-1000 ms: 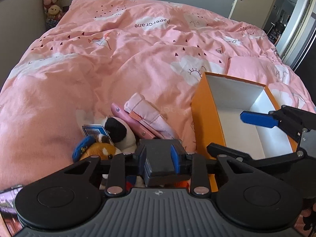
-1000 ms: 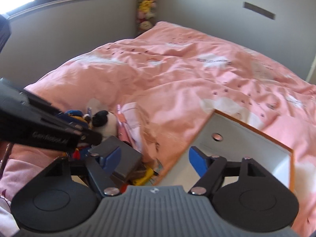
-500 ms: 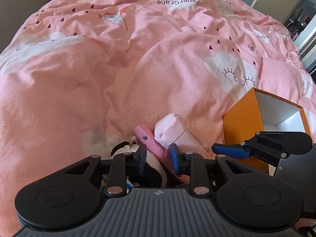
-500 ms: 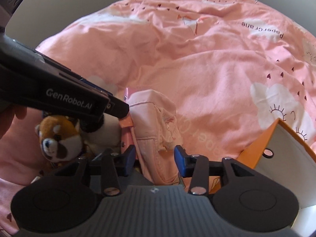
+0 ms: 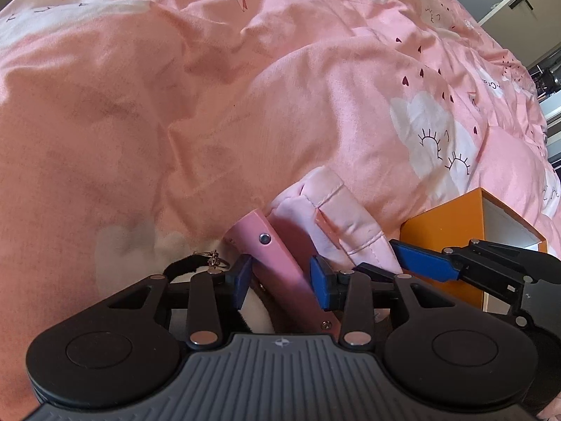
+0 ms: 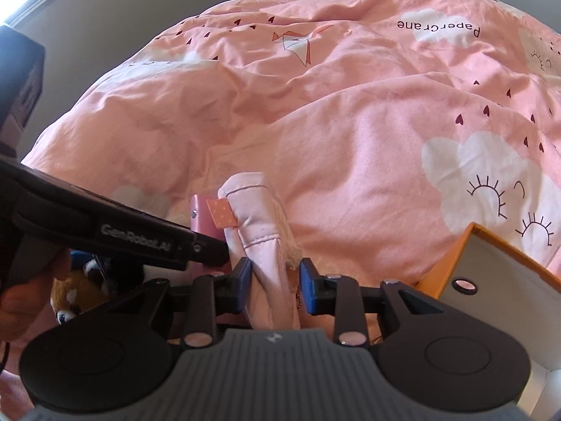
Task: Organize objects
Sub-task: 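Grasp the pink phone case with left tool while right tool grasps pink pouch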
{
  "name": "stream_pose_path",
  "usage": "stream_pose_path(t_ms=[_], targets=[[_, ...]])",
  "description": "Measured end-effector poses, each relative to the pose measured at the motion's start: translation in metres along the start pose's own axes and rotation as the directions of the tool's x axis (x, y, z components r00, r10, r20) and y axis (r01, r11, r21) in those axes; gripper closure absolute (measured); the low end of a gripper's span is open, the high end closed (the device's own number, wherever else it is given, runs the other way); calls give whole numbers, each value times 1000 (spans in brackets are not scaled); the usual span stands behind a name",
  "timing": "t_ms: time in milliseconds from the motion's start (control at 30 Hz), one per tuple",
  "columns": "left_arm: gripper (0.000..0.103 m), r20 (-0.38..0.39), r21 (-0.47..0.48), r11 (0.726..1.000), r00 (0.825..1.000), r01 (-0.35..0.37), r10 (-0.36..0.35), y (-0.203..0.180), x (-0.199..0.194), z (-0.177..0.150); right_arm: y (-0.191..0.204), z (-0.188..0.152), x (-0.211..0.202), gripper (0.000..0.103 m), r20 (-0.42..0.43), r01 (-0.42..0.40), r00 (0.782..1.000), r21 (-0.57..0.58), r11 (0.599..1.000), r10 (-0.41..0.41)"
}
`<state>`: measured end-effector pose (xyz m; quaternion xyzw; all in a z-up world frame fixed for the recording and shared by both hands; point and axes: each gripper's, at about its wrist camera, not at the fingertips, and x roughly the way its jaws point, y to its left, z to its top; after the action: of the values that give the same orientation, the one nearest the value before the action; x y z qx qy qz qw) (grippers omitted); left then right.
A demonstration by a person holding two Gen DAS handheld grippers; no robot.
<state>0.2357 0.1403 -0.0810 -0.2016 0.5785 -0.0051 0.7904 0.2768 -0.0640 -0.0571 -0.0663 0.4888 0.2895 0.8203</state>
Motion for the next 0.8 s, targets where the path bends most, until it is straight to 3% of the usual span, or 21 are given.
stream_pose_path(t_ms=[100,200,267,433,700,800], targets=[[55,-7,-6,1000,1000,-13,13,-4,7,3,1,-1,-3,65,4,-10,1000,-30,1000,10],[55,-2,-4,1000,1000,-27,27,-7,10,1,7,-2,-3,50,0,-31,1000,-61,998,31],[55,8,-10,999,999,-48,48,-9,11,-1,11,-3,0,49,-1,-22,1000,-87,996,22],[55,65,-38,995,994,-91,93,-13,10,-11,7,-4,6,64,-1,16,1000,-81,997,-16],[52,101,4,991,986,-133,132,-21,15,-16,13,-12,11,70,1,105,994,-113,988,-105],[60,126,8,994,986,-111,109,-19,11,-20,14,-12,5,73,20,110,994,-89,990,-109]])
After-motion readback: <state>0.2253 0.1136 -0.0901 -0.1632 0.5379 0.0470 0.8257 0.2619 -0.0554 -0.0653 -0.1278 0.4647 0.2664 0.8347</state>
